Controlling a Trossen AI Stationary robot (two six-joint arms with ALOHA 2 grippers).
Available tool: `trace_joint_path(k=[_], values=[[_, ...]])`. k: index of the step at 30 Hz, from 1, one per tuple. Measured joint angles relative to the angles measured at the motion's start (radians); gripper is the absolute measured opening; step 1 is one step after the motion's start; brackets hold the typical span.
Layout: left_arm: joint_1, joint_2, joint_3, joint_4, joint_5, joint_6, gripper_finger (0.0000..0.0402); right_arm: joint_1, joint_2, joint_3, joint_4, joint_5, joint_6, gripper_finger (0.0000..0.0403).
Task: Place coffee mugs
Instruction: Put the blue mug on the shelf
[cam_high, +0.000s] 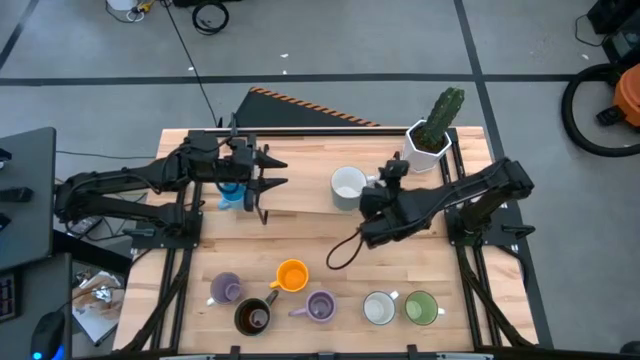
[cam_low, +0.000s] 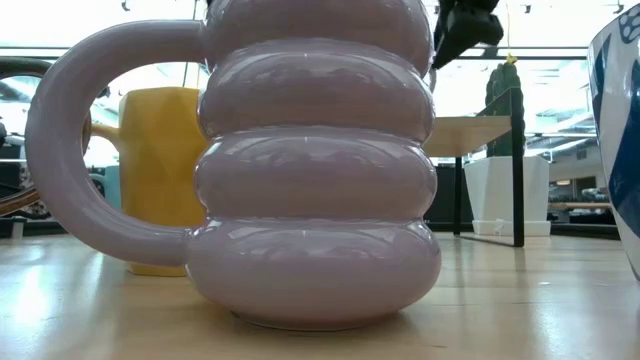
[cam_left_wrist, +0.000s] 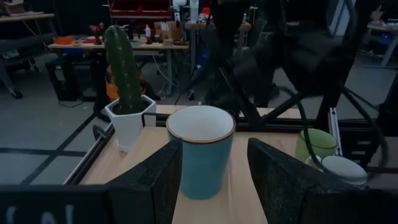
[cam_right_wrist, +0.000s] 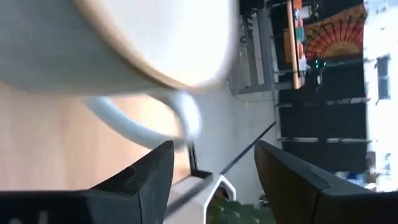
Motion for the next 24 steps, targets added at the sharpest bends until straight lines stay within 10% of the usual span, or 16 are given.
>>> trace_joint_path(k=[24], values=[[-0.002,0.028,0.001,-0.048,0.0,0.007,0.0189,-0.077,-0.146,-0.161,0.3,-0.041,-0.123,0.0231]])
